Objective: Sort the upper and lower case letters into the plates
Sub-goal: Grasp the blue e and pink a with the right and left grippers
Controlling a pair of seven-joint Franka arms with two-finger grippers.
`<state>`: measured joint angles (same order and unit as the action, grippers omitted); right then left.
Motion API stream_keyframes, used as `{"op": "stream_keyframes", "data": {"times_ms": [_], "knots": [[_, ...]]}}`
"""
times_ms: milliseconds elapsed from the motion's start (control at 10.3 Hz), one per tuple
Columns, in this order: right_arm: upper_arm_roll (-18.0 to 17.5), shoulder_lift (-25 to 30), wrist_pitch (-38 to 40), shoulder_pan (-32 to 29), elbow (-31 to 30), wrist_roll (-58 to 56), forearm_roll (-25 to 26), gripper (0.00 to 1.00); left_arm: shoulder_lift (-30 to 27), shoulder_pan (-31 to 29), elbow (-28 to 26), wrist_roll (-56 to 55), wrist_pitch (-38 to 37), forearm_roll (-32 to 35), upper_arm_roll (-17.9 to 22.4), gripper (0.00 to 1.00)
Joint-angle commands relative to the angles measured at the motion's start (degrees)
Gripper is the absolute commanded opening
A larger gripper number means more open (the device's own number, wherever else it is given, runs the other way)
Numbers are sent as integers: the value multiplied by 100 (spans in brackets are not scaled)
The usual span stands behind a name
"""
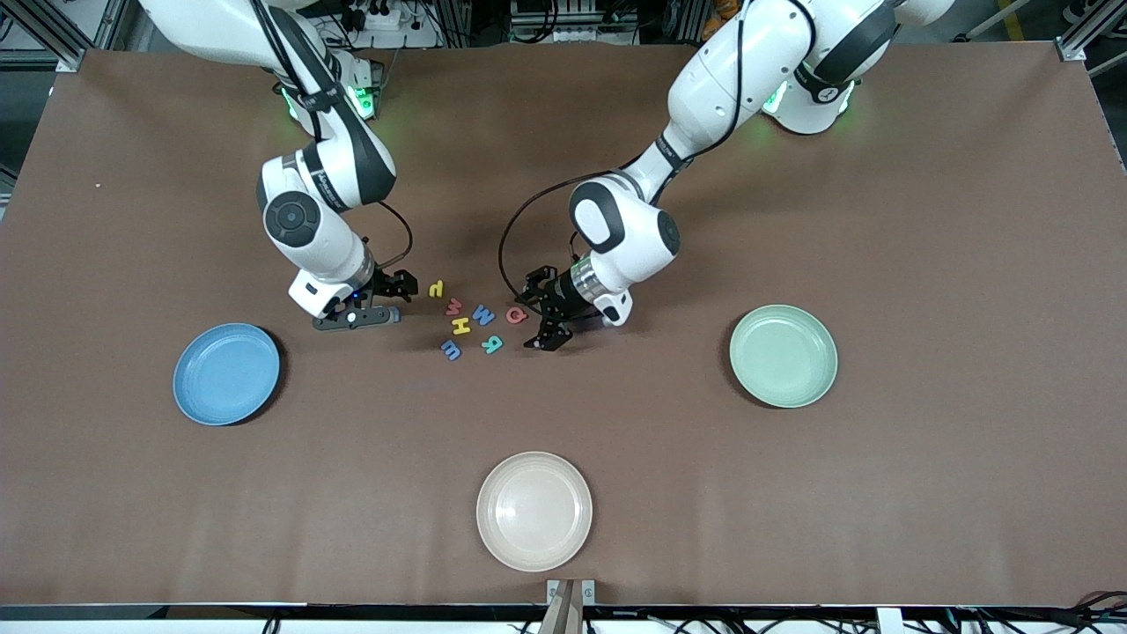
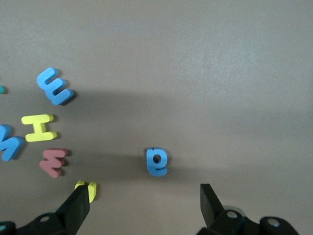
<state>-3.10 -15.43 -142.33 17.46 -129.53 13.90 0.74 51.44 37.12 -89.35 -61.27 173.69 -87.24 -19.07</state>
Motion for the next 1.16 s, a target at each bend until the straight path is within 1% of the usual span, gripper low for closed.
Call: {"op": "stream_keyframes", "data": {"times_ms": [0, 194, 290, 484, 678, 871, 1065], "knots": [[3, -152, -355, -24, -63, 33, 190, 100, 137, 58, 76, -87, 306, 85, -18, 100], [11, -319, -549, -32, -63, 51, 190, 100, 155, 128, 85, -96, 367, 102, -52, 100], [11, -407, -619, -33, -81, 51, 190, 100, 155, 120, 93, -96, 411, 111, -175, 100], [29, -469, -1135, -67, -343, 60, 190, 100, 155, 120, 94, -96, 420, 93, -228, 100], [29, -522, -1270, -85, -415, 60, 190, 100, 225, 129, 120, -96, 412, 102, -229, 100], [38, -549, -1323, -85, -450, 60, 190, 100, 331, 164, 277, -87, 412, 111, -229, 100], [38, -671, -1717, -85, -573, 60, 190, 100, 331, 173, 339, -87, 394, 233, -237, 100]]}}
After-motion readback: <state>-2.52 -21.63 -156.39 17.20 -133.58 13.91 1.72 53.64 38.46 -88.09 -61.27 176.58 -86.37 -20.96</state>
